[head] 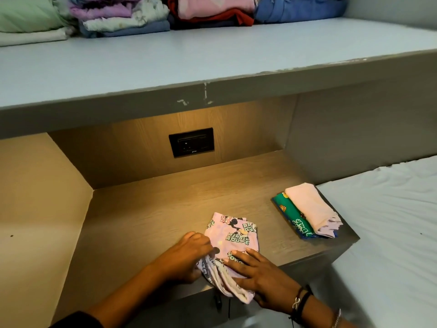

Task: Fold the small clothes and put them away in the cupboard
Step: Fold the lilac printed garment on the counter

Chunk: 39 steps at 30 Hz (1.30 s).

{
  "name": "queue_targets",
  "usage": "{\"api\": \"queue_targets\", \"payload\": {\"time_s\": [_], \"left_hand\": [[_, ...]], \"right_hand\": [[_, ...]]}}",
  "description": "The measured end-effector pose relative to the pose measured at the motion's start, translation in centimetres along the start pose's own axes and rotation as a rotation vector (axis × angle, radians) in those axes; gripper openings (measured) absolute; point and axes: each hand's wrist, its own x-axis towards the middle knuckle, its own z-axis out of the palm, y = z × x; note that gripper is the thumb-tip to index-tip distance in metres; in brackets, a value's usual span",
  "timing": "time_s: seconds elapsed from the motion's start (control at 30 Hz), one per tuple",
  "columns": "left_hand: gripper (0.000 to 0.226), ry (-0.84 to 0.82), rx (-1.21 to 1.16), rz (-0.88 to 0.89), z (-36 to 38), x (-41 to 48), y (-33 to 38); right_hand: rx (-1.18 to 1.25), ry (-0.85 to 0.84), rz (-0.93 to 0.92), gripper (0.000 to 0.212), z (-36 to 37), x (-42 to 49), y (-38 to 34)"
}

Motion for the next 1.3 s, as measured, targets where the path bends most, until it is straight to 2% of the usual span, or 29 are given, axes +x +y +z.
{"api": "queue_targets", "payload": {"time_s": [0.07, 0.13, 0.2, 0.23, 0.3, 0.33, 0.43, 0.5, 0.6, 0.63, 0.7, 0.8, 0.87, 0.97, 1.03, 1.17, 1.23, 1.3], "left_hand": [[0.021, 0.029, -0.083, -0.004, -0.1, -0.5, 0.1], [0.020, 0.020, -0.217, -0.063, -0.2, -1.2, 0.1], [0.027, -0.015, -0.428, -0.159, -0.4, -2.0, 0.6], [0.040, -0.015, -0.540, -0.193, -0.4, -2.3, 0.8], [0.068, 0.021, -0.766, -0.288, -0.2, -2.6, 1.1], [0.071, 0.056, -0.865, -0.326, -0.3, -2.5, 1.4], [0.045, 0.161, -0.924, -0.360, -0.8, -1.5, 1.1], [0.055, 0.119, -1.017, -0.328, -0.8, -0.9, 0.9], [0.071, -0.038, -1.260, -0.303, -0.7, -0.3, 1.2], [0.073, -0.039, -1.279, -0.301, -0.6, 0.0, 1.2], [0.072, 0.058, -1.308, -0.330, -0.5, 0.7, 1.6], [0.041, 0.357, -1.274, -0.571, -0.1, 1.8, 1.8], [0.018, 0.477, -1.238, -0.724, 0.4, 2.2, 1.7], [0.022, 0.477, -1.146, -0.847, 0.9, 3.0, 1.7], [0.026, 0.497, -1.078, -0.899, 1.0, 3.6, 1.8], [0.004, 0.482, -1.062, -0.904, 0.7, 4.6, 1.9], [0.018, 0.434, -1.014, -0.927, 1.1, 4.8, 1.8], [0.025, 0.391, -0.909, -1.001, 1.5, 4.8, 1.7]], "right_hand": [[0.064, -0.009, 0.049, 0.069, 0.2, -0.2, 0.1], [0.177, 0.010, 0.116, 0.073, 0.0, -0.2, 0.0], [0.292, 0.108, 0.138, 0.063, 0.0, -0.1, 0.0], [0.387, 0.178, 0.161, 0.054, -0.2, 0.0, -0.1], [0.689, 0.297, 0.274, 0.042, -0.8, 0.3, -0.2], [0.865, 0.341, 0.344, 0.039, -1.1, 0.4, -0.1], [1.223, 0.384, 0.514, 0.027, -2.3, 1.0, 0.4], [1.322, 0.403, 0.671, 0.021, -2.8, 1.5, 0.8], [1.400, 0.481, 0.837, 0.027, -3.0, 2.2, 0.9], [1.422, 0.514, 0.863, 0.027, -3.0, 2.5, 0.9], [1.458, 0.583, 0.893, 0.024, -3.2, 3.0, 0.9], [1.411, 0.666, 0.942, 0.020, -3.1, 3.9, 1.1], [1.419, 0.687, 0.983, 0.018, -3.0, 4.5, 1.4], [1.377, 0.689, 1.120, 0.005, -3.1, 5.2, 1.6], [1.204, 0.685, 1.209, 0.014, -2.8, 5.6, 1.8], [0.938, 0.657, 1.249, 0.010, -2.8, 6.1, 1.2], [0.734, 0.554, 1.235, 0.029, -3.0, 5.8, 1.1], [0.381, 0.474, 1.131, 0.057, -3.3, 5.5, 1.0]]}}
